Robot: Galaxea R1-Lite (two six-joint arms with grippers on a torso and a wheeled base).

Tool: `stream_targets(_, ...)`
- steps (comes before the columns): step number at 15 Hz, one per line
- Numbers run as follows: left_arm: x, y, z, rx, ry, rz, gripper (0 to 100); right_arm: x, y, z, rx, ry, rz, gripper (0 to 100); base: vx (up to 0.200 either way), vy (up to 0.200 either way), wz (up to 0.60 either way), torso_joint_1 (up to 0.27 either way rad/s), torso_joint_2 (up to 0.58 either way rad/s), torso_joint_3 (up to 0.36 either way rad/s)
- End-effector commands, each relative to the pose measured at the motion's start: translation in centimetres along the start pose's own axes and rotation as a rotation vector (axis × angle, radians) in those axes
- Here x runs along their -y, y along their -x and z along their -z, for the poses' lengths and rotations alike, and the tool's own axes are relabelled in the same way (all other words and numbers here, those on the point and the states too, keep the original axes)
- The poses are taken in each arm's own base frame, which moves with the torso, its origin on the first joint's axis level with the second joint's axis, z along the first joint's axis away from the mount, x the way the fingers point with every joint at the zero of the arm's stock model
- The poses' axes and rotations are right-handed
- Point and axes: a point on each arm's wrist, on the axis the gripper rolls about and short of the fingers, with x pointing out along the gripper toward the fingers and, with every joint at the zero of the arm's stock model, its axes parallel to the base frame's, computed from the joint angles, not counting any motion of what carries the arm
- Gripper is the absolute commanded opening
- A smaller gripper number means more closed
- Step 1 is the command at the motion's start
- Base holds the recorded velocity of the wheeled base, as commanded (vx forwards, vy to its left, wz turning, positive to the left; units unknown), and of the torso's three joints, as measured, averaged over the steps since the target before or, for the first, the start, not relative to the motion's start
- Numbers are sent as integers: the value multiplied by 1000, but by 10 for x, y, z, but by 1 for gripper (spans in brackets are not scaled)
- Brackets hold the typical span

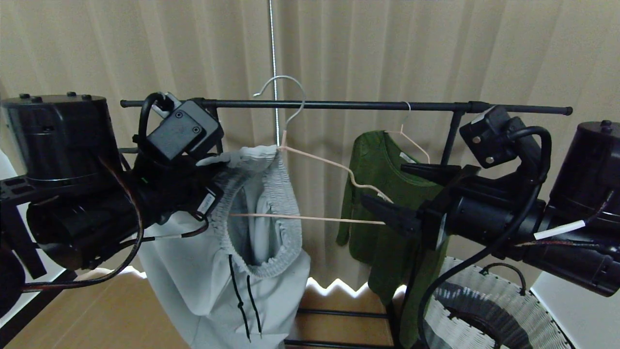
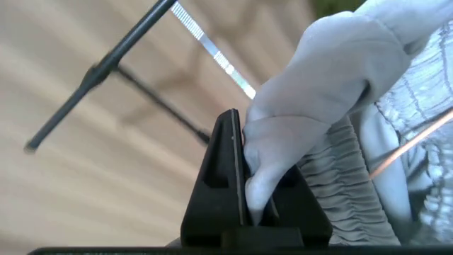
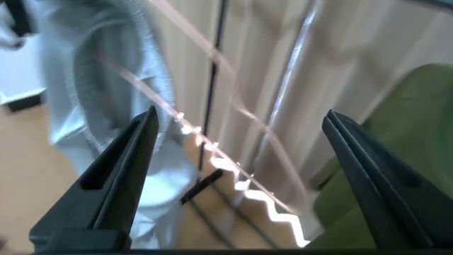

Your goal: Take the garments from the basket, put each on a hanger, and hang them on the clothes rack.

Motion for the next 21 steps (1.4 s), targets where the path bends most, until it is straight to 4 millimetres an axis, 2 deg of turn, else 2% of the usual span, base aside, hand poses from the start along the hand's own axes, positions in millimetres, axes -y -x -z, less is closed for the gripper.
stream_targets(1,-4,-1,5,-31,5,-23,0,5,-1,1,0,-1,19,100,0,0,0,0,0,0)
stream_targets(2,-8,0,12,-90,10,-24,0,10,0,1,-1,-3,36,100,0,0,0,0,0,0)
stream_targets(7,-12,16,19,-205,94,-39,0,15,1,1,-2,-2,56,100,0,0,0,0,0,0)
stream_targets(10,-22,16,27,-241,114,-86,0,28,4,13,-53,59,122,100,0,0,0,0,0,0)
stream_targets(13,-25,17,20,-212,236,-106,0,27,6,24,-95,65,120,100,0,0,0,0,0,0)
stream_targets(15,-28,15,20,-209,275,-123,0,24,5,31,-120,63,110,100,0,0,0,0,0,0)
stream_targets(19,-30,14,19,-204,360,-138,0,1,-5,41,-159,49,45,100,0,0,0,0,0,0)
stream_targets(21,-19,7,2,-150,504,-97,0,-16,-14,43,-162,-18,-11,100,0,0,0,0,0,0)
